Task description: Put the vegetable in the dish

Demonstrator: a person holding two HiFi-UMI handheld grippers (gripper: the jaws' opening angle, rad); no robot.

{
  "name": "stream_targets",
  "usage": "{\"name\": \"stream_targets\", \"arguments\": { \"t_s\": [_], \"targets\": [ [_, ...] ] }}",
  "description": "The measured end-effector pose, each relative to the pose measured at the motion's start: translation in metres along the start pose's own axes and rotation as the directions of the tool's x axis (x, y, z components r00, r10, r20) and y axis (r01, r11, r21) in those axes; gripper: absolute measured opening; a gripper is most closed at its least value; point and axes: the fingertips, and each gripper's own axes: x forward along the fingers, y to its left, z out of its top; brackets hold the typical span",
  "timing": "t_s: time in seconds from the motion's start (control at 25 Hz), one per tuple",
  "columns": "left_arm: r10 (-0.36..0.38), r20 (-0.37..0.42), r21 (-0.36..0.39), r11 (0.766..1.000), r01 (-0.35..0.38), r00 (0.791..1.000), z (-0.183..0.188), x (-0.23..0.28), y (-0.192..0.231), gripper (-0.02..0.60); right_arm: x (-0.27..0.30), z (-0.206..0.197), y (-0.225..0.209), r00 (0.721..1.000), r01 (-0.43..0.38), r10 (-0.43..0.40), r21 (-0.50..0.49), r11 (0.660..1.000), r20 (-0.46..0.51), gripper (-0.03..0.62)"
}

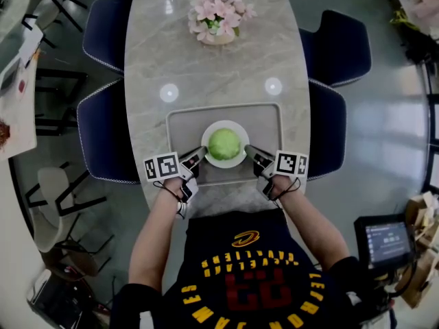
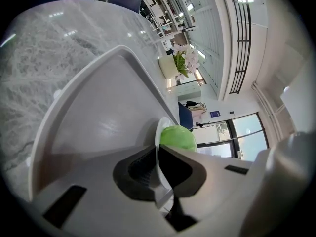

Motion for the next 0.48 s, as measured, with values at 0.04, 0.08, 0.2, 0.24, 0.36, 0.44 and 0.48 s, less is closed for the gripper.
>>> {"name": "stream_targets", "arguments": {
  "t_s": [0.04, 0.08, 0.2, 0.24, 0.36, 0.44, 0.48],
  "targets": [
    [0.005, -0.002, 0.001, 1.000, -0.005, 1.000, -0.0003, 0.0008, 0.0024, 0.011, 0.0011, -0.0006, -0.0013, 1.000, 0.003, -0.003, -0.002, 1.000, -0.004, 0.017],
    [0.010, -0.005, 0.003, 1.000, -0.010, 1.000, -0.0006, 0.0016, 0.0046, 0.011, 0.0025, -0.0004, -0.0021, 1.000, 0.000, 0.000, -0.013, 1.000, -0.007, 0.017],
    [0.024, -0.014, 0.006, 1.000, -0.024, 1.000, -0.0021, 0.0035, 0.0086, 0.011, 0.0033, -0.0011, -0.0035, 1.000, 0.007, -0.008, -0.021, 1.000, -0.017, 0.017],
    [0.027, -0.015, 0.006, 1.000, -0.027, 1.000, -0.0025, 0.0037, 0.0088, 0.011, 0.0028, -0.0019, -0.0041, 1.000, 0.014, -0.014, -0.016, 1.000, -0.020, 0.017],
    [0.047, -0.023, 0.017, 0.999, -0.046, 0.999, -0.0034, 0.0042, 0.0079, 0.011, 0.0020, -0.0036, -0.0067, 0.999, 0.027, -0.027, -0.006, 1.000, -0.023, 0.017],
    [0.072, -0.032, 0.032, 0.997, -0.071, 0.997, -0.0043, 0.0047, 0.0085, 0.012, 0.0038, -0.0023, -0.0084, 0.999, 0.020, -0.021, -0.032, 0.999, -0.024, 0.017],
    [0.084, -0.034, 0.036, 0.996, -0.083, 0.996, -0.0048, 0.0050, 0.0092, 0.012, 0.0044, -0.0020, -0.0094, 0.999, 0.021, -0.022, -0.039, 0.999, -0.025, 0.017]
  ]
}}
